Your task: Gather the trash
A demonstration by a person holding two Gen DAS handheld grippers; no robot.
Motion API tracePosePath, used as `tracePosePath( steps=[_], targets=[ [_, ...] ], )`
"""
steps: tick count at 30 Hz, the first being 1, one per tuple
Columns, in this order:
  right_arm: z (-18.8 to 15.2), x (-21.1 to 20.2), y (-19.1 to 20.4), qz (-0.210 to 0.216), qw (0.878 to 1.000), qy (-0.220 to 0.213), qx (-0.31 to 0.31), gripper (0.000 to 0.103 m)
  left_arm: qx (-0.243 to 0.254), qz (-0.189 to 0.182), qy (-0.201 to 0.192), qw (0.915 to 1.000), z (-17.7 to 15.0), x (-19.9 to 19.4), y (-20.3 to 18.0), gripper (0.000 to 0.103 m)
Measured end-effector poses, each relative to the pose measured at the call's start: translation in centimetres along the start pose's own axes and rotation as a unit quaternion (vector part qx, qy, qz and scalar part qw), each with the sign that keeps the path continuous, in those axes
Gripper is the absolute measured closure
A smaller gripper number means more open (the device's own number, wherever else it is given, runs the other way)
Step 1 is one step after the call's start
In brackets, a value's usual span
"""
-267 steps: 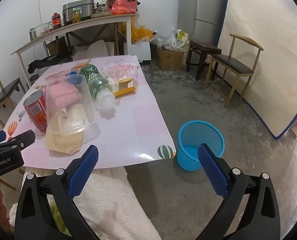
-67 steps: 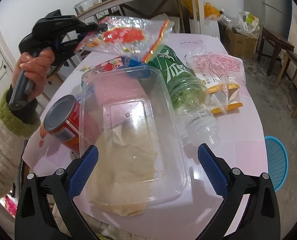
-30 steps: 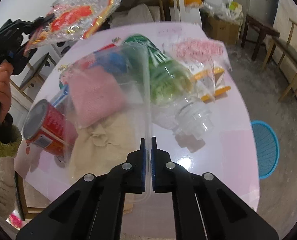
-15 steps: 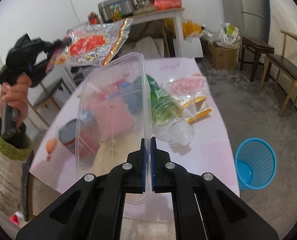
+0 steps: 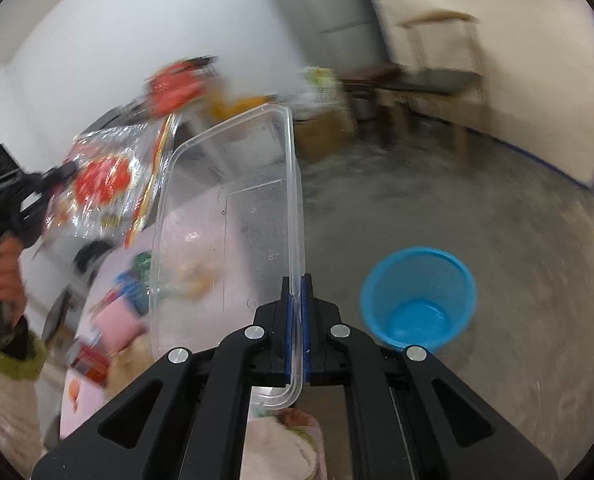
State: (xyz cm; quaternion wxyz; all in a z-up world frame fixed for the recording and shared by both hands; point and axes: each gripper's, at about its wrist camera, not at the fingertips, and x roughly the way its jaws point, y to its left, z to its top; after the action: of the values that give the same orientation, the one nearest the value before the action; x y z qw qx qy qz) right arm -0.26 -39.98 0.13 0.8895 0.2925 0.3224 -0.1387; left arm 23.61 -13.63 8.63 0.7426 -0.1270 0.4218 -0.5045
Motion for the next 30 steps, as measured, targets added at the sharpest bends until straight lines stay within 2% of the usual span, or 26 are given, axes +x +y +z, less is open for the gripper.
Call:
tracePosePath(
  steps=[4, 6, 9, 10, 12, 15, 18, 19, 20, 21, 22, 23, 24, 26, 28, 30],
  targets=[
    [-0.9, 3.0, -6.3, -0.033, 0.997, 0.026, 0.067, 0.099, 0.019, 0.026, 0.109, 0.9935, -0.1, 11.5, -1.9, 0.099],
    [-1.6, 5.4, -9.5, -0.055, 0.992, 0.047, 0.101, 0.099, 0.033, 0.057, 0.157, 0.9854, -0.7, 16.7, -2.2, 0.099],
    [-2.5, 9.2, -13.7, -0.064, 0.983, 0.080, 0.153, 0.099, 0.043, 0.118, 0.224, 0.9663, -2.0, 25.2, -1.3, 0.099],
    [-2.6, 10.4, -14.8, -0.070, 0.980, 0.088, 0.163, 0.099, 0.047, 0.132, 0.233, 0.9623, -2.1, 26.7, -1.1, 0.099],
    [-3.2, 12.9, -16.3, -0.085, 0.974, 0.103, 0.180, 0.099, 0.069, 0.175, 0.256, 0.9483, -2.8, 31.2, -0.1, 0.099],
    [-3.1, 16.6, -18.2, -0.110, 0.967, 0.125, 0.194, 0.099, 0.076, 0.217, 0.270, 0.9350, -2.7, 36.1, 1.4, 0.099],
    [-2.3, 19.9, -19.9, -0.116, 0.961, 0.134, 0.212, 0.098, 0.092, 0.242, 0.272, 0.9266, -2.6, 39.3, 2.2, 0.098],
    [-2.0, 21.3, -20.2, -0.110, 0.961, 0.138, 0.212, 0.097, 0.095, 0.246, 0.271, 0.9258, -2.3, 40.1, 2.2, 0.089],
    [-1.6, 22.6, -20.3, -0.107, 0.961, 0.139, 0.215, 0.095, 0.098, 0.251, 0.272, 0.9239, -2.2, 40.9, 2.3, 0.073],
    [-1.5, 23.6, -20.4, -0.105, 0.960, 0.139, 0.218, 0.093, 0.099, 0.263, 0.271, 0.9206, -2.2, 41.3, 2.5, 0.066],
    [-1.5, 24.8, -20.6, -0.104, 0.960, 0.143, 0.219, 0.079, 0.100, 0.281, 0.267, 0.9164, -2.1, 41.7, 2.6, 0.061],
    [-1.6, 25.8, -20.6, -0.115, 0.958, 0.149, 0.217, 0.062, 0.102, 0.289, 0.264, 0.9145, -1.9, 42.1, 3.0, 0.060],
    [-1.3, 26.4, -21.7, -0.124, 0.957, 0.150, 0.216, 0.058, 0.104, 0.292, 0.265, 0.9131, -1.8, 42.2, 3.2, 0.058],
    [-1.5, 26.7, -21.8, -0.124, 0.956, 0.151, 0.221, 0.058, 0.109, 0.298, 0.268, 0.9097, -1.4, 41.7, 3.0, 0.053],
    [-1.9, 25.9, -21.8, -0.112, 0.955, 0.143, 0.235, 0.057, 0.118, 0.298, 0.264, 0.9097, -1.1, 40.5, 2.6, 0.051],
    [-2.3, 24.7, -21.6, -0.108, 0.956, 0.135, 0.235, 0.057, 0.126, 0.291, 0.264, 0.9107, -0.8, 39.0, 2.0, 0.046]
  ],
)
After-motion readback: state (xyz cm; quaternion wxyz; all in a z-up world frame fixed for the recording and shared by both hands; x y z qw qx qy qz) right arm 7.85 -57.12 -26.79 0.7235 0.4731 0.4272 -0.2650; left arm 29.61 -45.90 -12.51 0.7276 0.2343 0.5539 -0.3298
